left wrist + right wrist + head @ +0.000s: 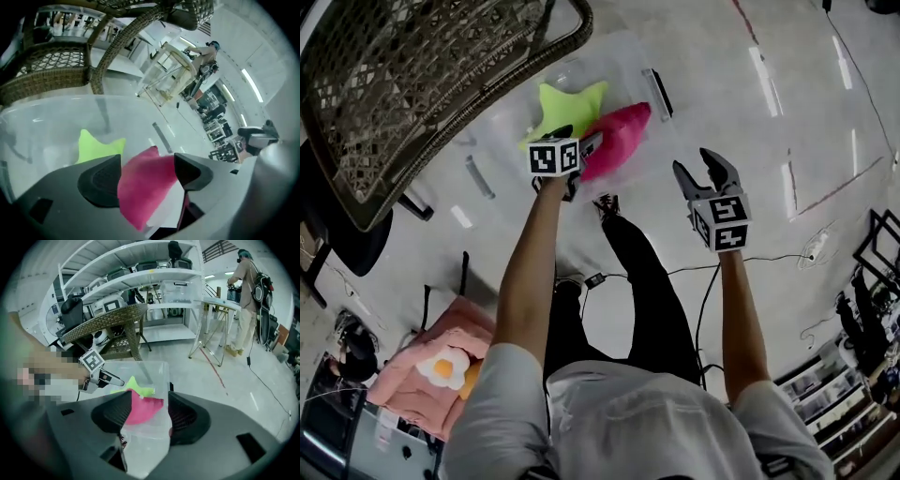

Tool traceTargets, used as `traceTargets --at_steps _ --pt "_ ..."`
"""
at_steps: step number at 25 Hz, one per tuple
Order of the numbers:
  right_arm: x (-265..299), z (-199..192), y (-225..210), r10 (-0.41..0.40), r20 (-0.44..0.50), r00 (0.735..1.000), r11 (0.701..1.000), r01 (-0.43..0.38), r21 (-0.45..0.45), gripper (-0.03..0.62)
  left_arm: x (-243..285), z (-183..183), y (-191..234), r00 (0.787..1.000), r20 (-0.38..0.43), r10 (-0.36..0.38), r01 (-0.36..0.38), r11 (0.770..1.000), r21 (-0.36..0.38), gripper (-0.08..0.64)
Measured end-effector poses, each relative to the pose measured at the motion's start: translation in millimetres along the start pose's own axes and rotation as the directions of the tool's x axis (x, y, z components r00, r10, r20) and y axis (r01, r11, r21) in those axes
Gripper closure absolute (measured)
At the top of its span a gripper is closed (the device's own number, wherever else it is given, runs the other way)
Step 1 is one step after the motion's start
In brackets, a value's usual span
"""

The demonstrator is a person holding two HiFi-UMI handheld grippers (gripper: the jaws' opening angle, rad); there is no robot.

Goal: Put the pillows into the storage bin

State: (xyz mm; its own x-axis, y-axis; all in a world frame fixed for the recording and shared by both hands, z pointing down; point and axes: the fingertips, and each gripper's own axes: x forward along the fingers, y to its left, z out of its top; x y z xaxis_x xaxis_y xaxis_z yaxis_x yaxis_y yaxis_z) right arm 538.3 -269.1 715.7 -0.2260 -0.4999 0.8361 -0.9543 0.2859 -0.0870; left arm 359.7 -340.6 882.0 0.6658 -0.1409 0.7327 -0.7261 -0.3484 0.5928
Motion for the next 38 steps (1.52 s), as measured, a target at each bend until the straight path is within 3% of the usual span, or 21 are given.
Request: traceTargets --at_steps 3,8,12,17,21,23,27,29,32,35,38 --pt "2.1 15.2 -4.3 -0.010 0.007 1.000 0.999 0.010 -0.038 0.331 -5.3 -1.1 13.5 0.996 0.016 0.091 -0.091 0.995 0.033 0.190" --pt "6.7 47.1 10.3 0.014 0.024 1.000 0.997 -0.012 -0.078 0.325 -31.6 4.1 11.4 0.994 0.069 0.081 -0.082 0.997 0.010 0.190" --pt "-0.6 73.9 40.7 0.053 0.040 0.998 0.991 -0.048 -0.123 0.324 -83.0 17.2 9.4 0.977 0.190 0.093 -0.087 0.995 -0.041 0.196" --pt "-21.2 112.4 92.6 0.112 0.072 0.991 0.980 -0.098 -0.174 0.321 -187.4 24.9 5.9 0.925 0.352 0.147 -0.128 0.989 -0.076 0.216" --pt "-41.6 156.4 165.7 0.202 0.110 0.973 0.948 -0.165 -0.274 0.318 -297.6 12.3 15.0 0.850 0.479 0.219 -0.181 0.976 -0.125 0.216" --pt "-55.2 176.9 213.2 0.257 0.126 0.958 0.922 -0.204 -0.331 0.318 -360.1 -2.1 22.4 0.797 0.537 0.276 -0.224 0.961 -0.160 0.216" --pt "-86.9 206.5 317.7 0.362 0.134 0.922 0.854 -0.271 -0.445 0.310 -489.3 -47.7 32.1 0.658 0.638 0.399 -0.280 0.917 -0.284 0.216" --pt "-100.9 217.9 375.6 0.426 0.129 0.896 0.804 -0.309 -0.508 0.308 -550.8 -83.0 34.5 0.581 0.669 0.463 -0.302 0.886 -0.352 0.216" --pt "-114.7 237.8 468.4 0.555 0.123 0.822 0.704 -0.386 -0.597 0.307 -634.5 -142.8 41.4 0.440 0.680 0.587 -0.354 0.809 -0.469 0.216" --pt "-132.7 229.4 559.1 0.651 0.075 0.755 0.610 -0.462 -0.644 0.307 -702.9 -215.3 46.5 0.334 0.652 0.681 -0.397 0.729 -0.558 0.216" --pt "-146.8 201.9 660.2 0.728 -0.029 0.685 0.475 -0.534 -0.699 0.307 -772.4 -301.0 55.1 0.221 0.588 0.778 -0.413 0.621 -0.667 0.216"
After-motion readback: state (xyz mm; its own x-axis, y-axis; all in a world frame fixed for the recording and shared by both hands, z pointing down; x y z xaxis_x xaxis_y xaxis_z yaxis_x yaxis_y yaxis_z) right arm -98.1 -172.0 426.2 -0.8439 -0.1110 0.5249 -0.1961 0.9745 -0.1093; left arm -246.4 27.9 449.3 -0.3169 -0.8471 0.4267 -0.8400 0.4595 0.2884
